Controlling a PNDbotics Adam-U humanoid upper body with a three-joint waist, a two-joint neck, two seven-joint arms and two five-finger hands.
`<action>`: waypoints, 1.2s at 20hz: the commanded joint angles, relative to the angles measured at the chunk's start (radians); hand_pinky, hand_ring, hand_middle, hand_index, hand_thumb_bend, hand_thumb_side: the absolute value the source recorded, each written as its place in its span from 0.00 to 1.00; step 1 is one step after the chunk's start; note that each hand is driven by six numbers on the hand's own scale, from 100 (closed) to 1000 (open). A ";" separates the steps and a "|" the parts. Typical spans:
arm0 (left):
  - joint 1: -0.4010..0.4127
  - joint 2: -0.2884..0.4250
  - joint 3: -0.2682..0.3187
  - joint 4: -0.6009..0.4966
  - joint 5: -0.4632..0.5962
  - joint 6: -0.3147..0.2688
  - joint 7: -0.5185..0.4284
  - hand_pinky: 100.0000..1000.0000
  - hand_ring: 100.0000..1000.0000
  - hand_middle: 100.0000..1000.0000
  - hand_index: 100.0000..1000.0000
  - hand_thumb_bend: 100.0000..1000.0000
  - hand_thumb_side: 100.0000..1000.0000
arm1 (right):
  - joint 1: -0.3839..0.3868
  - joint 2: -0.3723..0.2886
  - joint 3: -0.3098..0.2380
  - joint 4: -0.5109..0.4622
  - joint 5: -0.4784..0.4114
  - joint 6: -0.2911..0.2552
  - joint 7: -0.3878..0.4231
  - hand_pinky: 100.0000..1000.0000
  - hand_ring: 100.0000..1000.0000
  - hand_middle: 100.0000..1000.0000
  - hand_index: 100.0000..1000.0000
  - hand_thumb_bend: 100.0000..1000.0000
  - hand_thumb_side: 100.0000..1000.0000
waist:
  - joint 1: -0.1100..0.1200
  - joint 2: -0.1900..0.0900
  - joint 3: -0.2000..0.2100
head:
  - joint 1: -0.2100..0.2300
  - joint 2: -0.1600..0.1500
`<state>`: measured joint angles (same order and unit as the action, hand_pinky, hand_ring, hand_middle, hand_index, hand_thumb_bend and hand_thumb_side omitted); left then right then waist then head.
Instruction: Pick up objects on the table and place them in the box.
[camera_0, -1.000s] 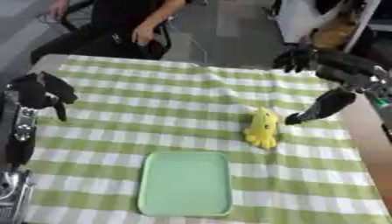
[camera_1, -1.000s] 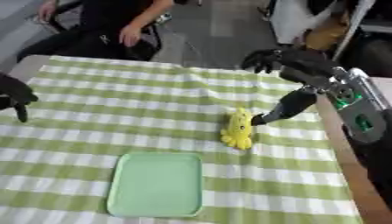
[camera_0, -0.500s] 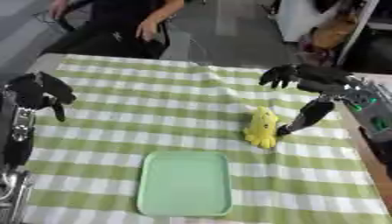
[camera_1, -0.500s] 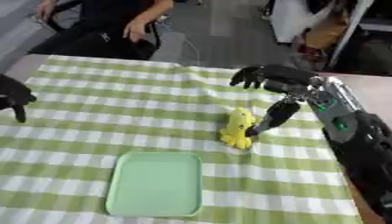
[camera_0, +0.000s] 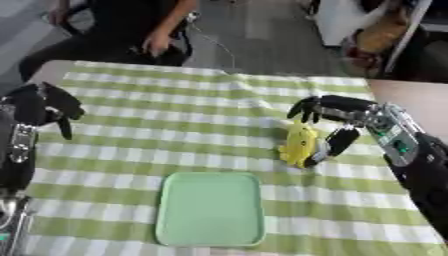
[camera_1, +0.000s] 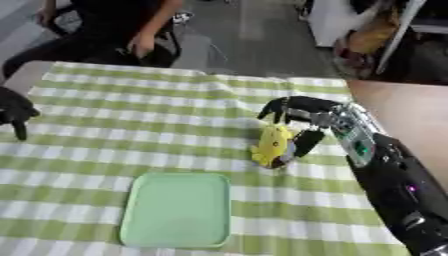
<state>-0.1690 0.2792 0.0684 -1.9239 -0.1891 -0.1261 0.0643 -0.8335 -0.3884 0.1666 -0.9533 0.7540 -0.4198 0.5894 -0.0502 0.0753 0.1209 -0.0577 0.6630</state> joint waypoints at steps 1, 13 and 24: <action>-0.018 0.012 0.000 -0.016 0.005 -0.002 -0.003 0.15 0.41 0.43 0.37 0.58 1.00 | -0.029 0.009 -0.026 0.041 0.036 0.001 -0.019 0.61 0.70 0.84 0.88 0.76 0.28 | 0.007 -0.007 0.003 | -0.015 -0.019; -0.022 0.010 -0.001 -0.016 0.008 -0.004 -0.005 0.15 0.41 0.43 0.37 0.58 1.00 | -0.039 0.030 -0.051 0.119 0.103 -0.013 -0.073 0.61 0.70 0.84 0.87 0.76 0.29 | 0.007 -0.005 0.008 | -0.018 -0.021; -0.027 0.007 -0.002 -0.016 0.010 -0.004 -0.006 0.15 0.41 0.43 0.37 0.58 1.00 | -0.063 0.029 -0.064 0.162 0.168 -0.002 -0.089 0.60 0.69 0.82 0.84 0.74 0.29 | 0.007 0.001 0.012 | -0.021 -0.027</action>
<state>-0.1804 0.2784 0.0675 -1.9239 -0.1839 -0.1291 0.0610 -0.8799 -0.3500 0.1105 -0.8000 0.9056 -0.4258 0.5020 -0.0497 0.0833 0.1325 -0.0713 0.6473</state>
